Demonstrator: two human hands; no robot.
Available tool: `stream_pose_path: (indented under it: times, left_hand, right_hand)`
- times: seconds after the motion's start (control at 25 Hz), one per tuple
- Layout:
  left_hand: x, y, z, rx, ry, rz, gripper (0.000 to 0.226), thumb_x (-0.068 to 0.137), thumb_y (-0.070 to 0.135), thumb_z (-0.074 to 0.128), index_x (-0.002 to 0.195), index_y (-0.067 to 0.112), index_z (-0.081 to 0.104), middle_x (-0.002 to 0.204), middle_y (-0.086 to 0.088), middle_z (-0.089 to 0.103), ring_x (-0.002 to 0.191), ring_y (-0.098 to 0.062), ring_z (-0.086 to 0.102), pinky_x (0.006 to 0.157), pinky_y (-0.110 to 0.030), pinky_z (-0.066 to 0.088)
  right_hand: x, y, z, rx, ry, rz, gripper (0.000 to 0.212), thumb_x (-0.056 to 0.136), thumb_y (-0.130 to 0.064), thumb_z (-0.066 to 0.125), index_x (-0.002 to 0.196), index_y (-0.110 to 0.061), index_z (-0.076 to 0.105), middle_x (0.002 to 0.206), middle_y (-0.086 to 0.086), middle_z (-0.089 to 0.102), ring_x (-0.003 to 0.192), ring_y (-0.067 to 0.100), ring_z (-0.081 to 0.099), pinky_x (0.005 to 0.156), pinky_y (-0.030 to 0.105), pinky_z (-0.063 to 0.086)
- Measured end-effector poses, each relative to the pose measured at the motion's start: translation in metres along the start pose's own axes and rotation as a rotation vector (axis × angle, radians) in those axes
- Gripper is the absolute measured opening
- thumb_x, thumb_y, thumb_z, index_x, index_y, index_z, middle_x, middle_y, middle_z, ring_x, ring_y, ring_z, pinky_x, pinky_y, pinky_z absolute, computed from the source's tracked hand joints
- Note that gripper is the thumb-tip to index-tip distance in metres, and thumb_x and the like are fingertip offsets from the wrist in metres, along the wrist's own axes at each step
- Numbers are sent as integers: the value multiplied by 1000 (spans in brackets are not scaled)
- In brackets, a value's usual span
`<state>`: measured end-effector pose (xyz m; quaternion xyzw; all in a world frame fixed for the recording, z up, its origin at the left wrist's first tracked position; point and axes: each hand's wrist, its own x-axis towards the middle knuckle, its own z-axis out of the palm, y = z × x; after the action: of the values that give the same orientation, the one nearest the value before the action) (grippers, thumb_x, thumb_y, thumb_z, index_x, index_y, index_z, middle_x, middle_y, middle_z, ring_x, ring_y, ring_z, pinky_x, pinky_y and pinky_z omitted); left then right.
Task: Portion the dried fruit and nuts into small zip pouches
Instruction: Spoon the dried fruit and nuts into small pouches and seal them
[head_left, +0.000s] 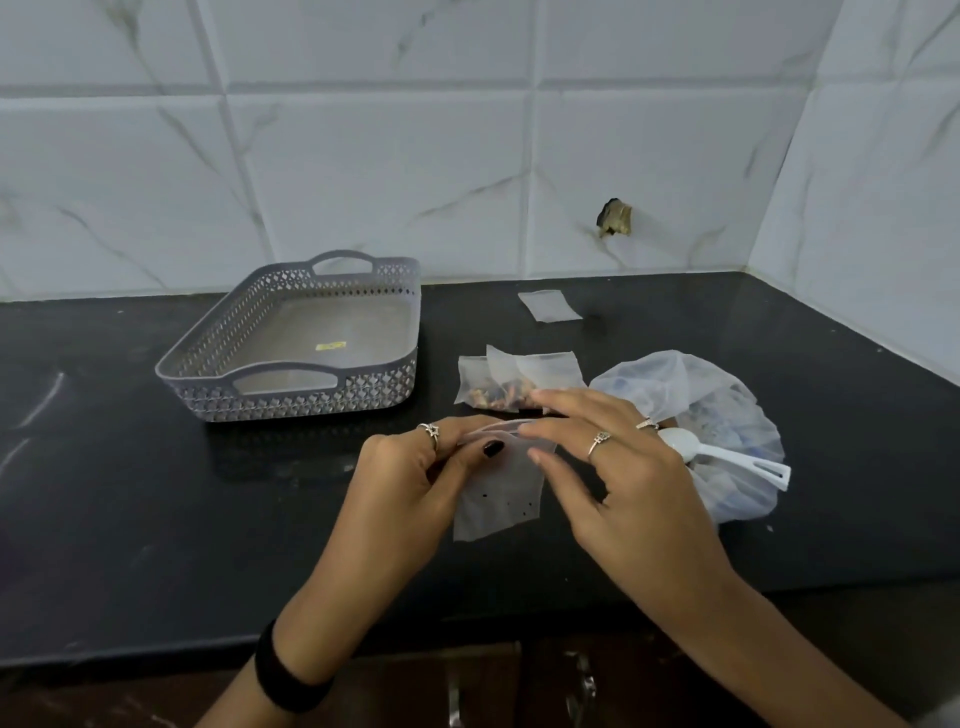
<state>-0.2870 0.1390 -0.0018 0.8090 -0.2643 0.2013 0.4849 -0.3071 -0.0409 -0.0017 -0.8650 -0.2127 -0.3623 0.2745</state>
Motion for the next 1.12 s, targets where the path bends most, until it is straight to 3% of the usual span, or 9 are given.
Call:
stream_pose_path:
  times: [0.16,0.24,0.44,0.52,0.68,0.76,0.8,0.96,1.12]
  left_hand:
    - [-2,0,7,72,-77,57,24,92,28,57,114,33,64,103,17,71,101,7,64,76,-11,53]
    - [-3,2,10,5,-133,43,24,92,29,58,114,32,65,105,16,71,102,6,64,76,-13,54]
    - [-3,2,13,-407,-490,-324,30,86,28,66,115,27,62,107,5,71,102,-15,67,82,-26,55]
    - [-2,2,18,-487,-597,-344,28,90,16,62,118,19,62,115,-15,67,105,-33,64,90,-35,54]
    - [-1,4,27,-533,-575,-360,29,92,14,55,113,-3,62,112,-27,66,107,-37,62,92,-35,51]
    - [0,3,30,-498,-572,-313,24,91,14,59,110,-1,64,109,-33,64,101,-45,61,88,-43,52]
    - [0,3,30,-473,-569,-278,18,91,12,61,107,4,65,106,-31,65,95,-43,63,84,-44,52]
    - [1,10,26,-391,-569,-207,22,88,2,63,100,20,66,89,5,71,80,-10,65,72,-22,53]
    - [0,17,26,-310,-606,-144,29,87,-4,62,97,23,62,85,20,70,78,4,65,70,-12,49]
  right_hand:
    - [2,2,-6,36,-111,80,15,80,-29,64,91,-20,68,117,-5,64,115,11,54,96,32,45]
    - [2,4,-10,45,-142,122,10,79,-22,72,88,-20,68,115,-5,63,112,11,55,94,24,41]
    - [-2,1,-18,163,-142,145,7,81,-16,72,83,-20,67,108,-12,62,107,-4,49,93,5,31]
    - [-2,-1,-21,232,-217,184,7,84,-17,69,85,-23,66,114,-17,58,112,-6,47,95,6,30]
    - [-5,-2,-26,247,-365,226,7,87,-23,65,92,-29,64,125,-20,51,121,-4,42,98,11,31]
    - [-6,-2,-29,258,-393,237,7,88,-24,63,93,-28,66,126,-21,52,121,-6,43,101,18,34]
    - [-6,-2,-30,298,-407,258,6,89,-23,63,91,-26,67,124,-22,53,119,-6,44,102,21,36]
    - [-5,-1,-42,525,-492,340,8,88,-27,62,83,-26,69,117,-20,58,116,-5,50,100,26,39]
    - [-6,1,-45,365,-497,280,10,87,-38,62,92,-33,69,124,-24,53,121,-8,44,100,23,36]
